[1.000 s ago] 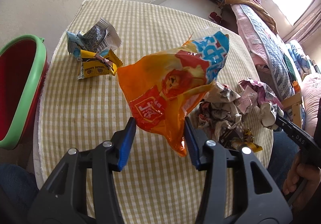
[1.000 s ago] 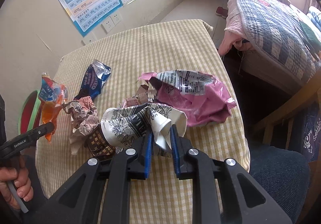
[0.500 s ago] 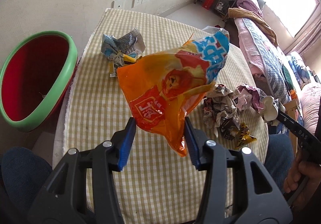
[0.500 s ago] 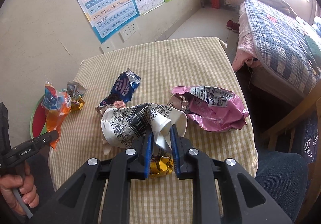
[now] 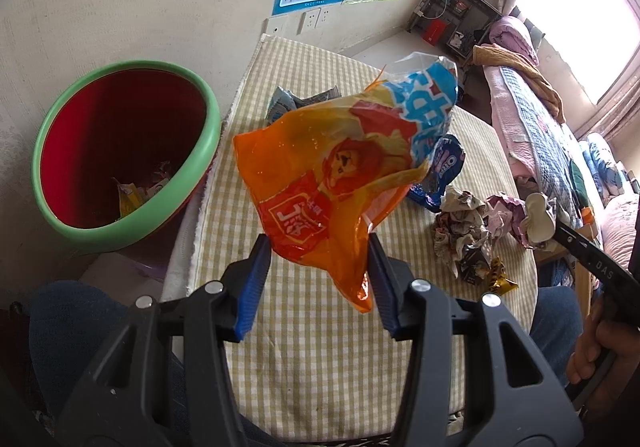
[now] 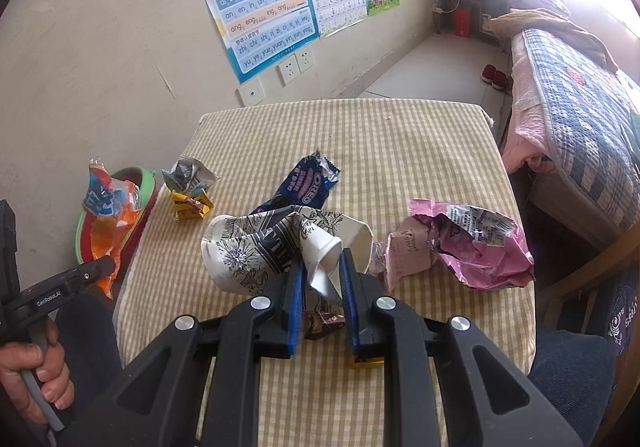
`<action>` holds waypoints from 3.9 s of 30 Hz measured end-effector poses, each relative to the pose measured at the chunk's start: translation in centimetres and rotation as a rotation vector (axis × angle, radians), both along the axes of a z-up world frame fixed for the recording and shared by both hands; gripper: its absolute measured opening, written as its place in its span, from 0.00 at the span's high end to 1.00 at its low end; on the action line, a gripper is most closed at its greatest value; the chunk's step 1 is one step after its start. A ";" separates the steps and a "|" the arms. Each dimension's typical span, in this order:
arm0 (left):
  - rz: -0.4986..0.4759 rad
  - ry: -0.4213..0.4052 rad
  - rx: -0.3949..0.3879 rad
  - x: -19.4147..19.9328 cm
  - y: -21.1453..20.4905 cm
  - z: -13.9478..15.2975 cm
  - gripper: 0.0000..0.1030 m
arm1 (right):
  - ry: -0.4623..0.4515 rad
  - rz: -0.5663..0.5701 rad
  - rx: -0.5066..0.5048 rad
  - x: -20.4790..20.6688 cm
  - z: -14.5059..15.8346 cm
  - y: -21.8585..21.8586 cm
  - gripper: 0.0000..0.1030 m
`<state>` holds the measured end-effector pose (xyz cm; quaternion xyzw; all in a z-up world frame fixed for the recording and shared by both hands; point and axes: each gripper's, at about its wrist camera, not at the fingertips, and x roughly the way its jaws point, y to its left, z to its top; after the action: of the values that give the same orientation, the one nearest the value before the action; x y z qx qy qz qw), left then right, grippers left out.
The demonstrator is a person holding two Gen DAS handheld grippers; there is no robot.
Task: Collect trash
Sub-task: 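Lift the orange chip bag and white cup and carry them toward the red bin, then open both tools over the red bin to drop the bag and cup, then move both tools back over the table toward the remaining wrappers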
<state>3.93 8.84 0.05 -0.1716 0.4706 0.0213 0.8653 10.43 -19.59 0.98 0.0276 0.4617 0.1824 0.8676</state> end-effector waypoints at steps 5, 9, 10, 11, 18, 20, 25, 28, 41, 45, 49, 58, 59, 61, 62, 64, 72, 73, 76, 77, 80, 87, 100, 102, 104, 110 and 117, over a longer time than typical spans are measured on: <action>0.036 -0.011 0.003 -0.4 2.2 0.2 0.55 | -0.012 0.054 0.003 0.2 0.5 2.6 0.83; 0.077 -0.018 0.006 -0.7 4.4 0.3 0.55 | -0.019 0.105 0.000 0.6 0.8 5.1 0.83; 0.088 -0.019 0.007 -0.8 5.0 0.3 0.55 | -0.020 0.117 -0.001 0.6 0.9 5.8 0.83; 0.099 -0.020 0.007 -0.9 5.7 0.3 0.55 | -0.021 0.128 0.000 0.8 0.9 6.5 0.83; 0.184 -0.028 0.009 -1.5 10.4 0.3 0.55 | -0.038 0.215 -0.001 1.6 1.6 11.4 0.83; 0.206 -0.031 0.007 -1.7 11.7 0.3 0.55 | -0.044 0.242 -0.001 1.8 1.7 13.1 0.83; 0.250 -0.036 -0.002 -2.0 14.5 0.0 0.55 | -0.050 0.299 0.004 2.5 1.9 17.1 0.83; 0.267 -0.039 -0.007 -2.0 15.8 -0.2 0.55 | -0.055 0.333 0.007 2.7 2.1 19.5 0.83; 0.314 -0.042 -0.038 -1.5 18.9 -1.2 0.55 | -0.066 0.449 0.018 3.3 2.4 28.4 0.83; 0.319 -0.035 -0.044 -1.3 19.9 -1.7 0.55 | -0.055 0.472 0.010 3.2 1.6 30.4 0.83; 0.317 -0.025 -0.059 -1.2 21.0 -2.3 0.54 | -0.037 0.497 0.002 3.4 0.6 32.6 0.83; 0.309 -0.013 -0.087 -0.9 22.1 -3.4 0.47 | -0.014 0.523 -0.009 3.9 -0.9 36.0 0.68; 0.312 -0.014 -0.087 -0.9 22.2 -3.4 0.41 | -0.010 0.516 -0.007 4.0 -1.0 36.0 0.54; 0.327 -0.018 -0.081 -1.1 22.3 -3.3 0.28 | -0.010 0.500 0.004 4.3 -1.0 35.7 0.43; 0.333 -0.021 -0.077 -1.2 22.3 -3.2 0.22 | -0.010 0.493 0.004 4.4 -0.9 35.5 0.38; 0.339 -0.024 -0.069 -1.5 22.3 -3.0 0.16 | -0.011 0.482 0.005 4.5 -0.8 35.1 0.36; 0.322 -0.033 -0.043 -2.0 21.1 -2.1 0.06 | -0.013 0.447 0.010 4.1 0.0 32.9 0.24; 0.320 -0.033 -0.041 -2.1 20.8 -1.9 0.06 | -0.016 0.441 0.012 4.0 0.1 32.5 0.19; 0.311 -0.038 -0.034 -2.2 19.9 -1.2 0.06 | -0.031 0.417 0.016 3.7 0.7 30.8 0.15; 0.306 -0.042 -0.030 -2.3 19.4 -1.0 0.06 | -0.032 0.411 0.017 3.5 0.9 30.1 0.15; 0.294 -0.051 -0.025 -2.5 18.1 -0.2 0.06 | -0.036 0.387 0.011 3.1 1.2 27.9 0.14; 0.215 -0.074 -0.017 -2.3 13.3 0.7 0.06 | -0.036 0.308 -0.018 2.0 1.0 21.1 0.11; 0.059 -0.091 -0.010 -1.2 3.3 1.5 0.06 | -0.027 0.106 -0.019 0.4 0.6 7.6 0.11; 0.043 -0.083 -0.019 -0.9 2.1 1.5 0.06 | -0.027 0.077 -0.014 0.3 0.6 5.8 0.11; 0.027 -0.074 -0.042 -0.5 1.0 1.5 0.06 | -0.027 0.048 -0.006 0.2 0.5 4.0 0.11; -0.046 -0.048 -0.041 0.6 -2.4 1.4 0.06 | -0.014 -0.035 0.012 0.0 -0.1 -0.6 0.11; -0.132 -0.024 -0.032 2.0 -6.1 1.1 0.06 | 0.030 -0.086 0.011 -0.1 -1.9 -4.2 0.11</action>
<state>5.94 2.70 1.14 -0.1543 0.4706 -0.0452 0.8676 10.30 -23.81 -0.94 0.0546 0.4720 0.1472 0.8675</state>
